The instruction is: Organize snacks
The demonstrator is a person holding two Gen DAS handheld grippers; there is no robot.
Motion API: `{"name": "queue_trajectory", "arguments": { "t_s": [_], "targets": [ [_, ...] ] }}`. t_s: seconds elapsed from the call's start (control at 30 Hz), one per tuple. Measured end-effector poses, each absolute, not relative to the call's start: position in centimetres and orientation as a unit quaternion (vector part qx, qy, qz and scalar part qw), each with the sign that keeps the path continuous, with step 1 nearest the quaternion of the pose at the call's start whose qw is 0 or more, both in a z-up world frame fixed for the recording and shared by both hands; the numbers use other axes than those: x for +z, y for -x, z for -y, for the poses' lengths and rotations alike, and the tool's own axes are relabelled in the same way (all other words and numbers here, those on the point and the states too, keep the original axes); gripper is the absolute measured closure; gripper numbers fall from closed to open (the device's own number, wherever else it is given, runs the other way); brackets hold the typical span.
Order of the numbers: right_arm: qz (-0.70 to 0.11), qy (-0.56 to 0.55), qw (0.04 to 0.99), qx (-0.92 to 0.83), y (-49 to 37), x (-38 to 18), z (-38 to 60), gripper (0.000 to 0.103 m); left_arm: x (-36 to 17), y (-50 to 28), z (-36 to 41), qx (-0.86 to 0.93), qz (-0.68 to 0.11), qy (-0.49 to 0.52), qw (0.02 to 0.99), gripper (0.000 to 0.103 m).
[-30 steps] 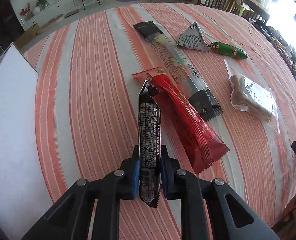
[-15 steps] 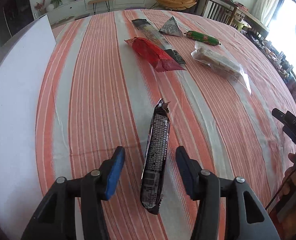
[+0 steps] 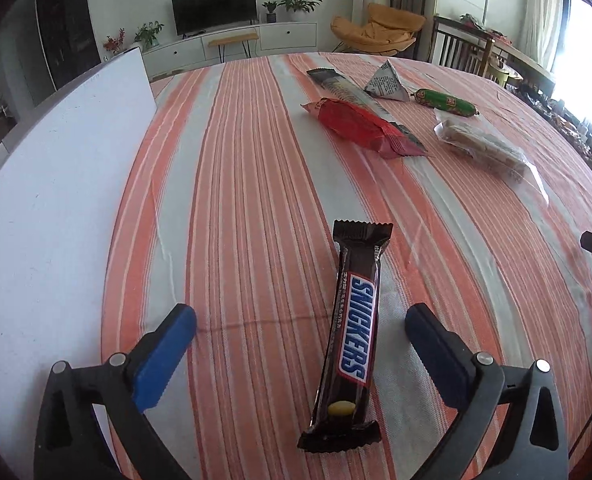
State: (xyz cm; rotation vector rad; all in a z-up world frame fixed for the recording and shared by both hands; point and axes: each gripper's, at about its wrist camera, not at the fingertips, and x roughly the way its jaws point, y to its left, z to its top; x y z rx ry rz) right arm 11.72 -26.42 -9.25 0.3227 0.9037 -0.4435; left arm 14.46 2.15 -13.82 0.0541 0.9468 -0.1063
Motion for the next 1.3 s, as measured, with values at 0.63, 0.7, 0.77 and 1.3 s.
{"name": "queue_trajectory", "arguments": {
  "t_s": [0.63,0.7,0.77,1.3],
  "targets": [
    [-0.523,-0.095,0.827,0.183,-25.3,-3.6,8.7,0.017,-13.8,-14.4,-2.1,-0.051,-0.456,-0.026,0.888,0.000],
    [-0.535,-0.054,0.824,0.180,-27.5,-3.7,6.0,0.017,-13.8,-14.4,-2.2,-0.051,-0.456,-0.026,0.888,0.000],
    [-0.547,-0.025,0.819,0.173,-28.9,-4.3,3.8,0.017,-13.8,-14.4,-2.2,-0.051,-0.455,-0.026,0.888,0.000],
    [-0.599,0.031,0.785,0.154,-24.7,-7.0,5.8,0.087,-13.8,-14.4,-2.2,-0.051,-0.455,-0.026,0.888,0.000]
  ]
}}
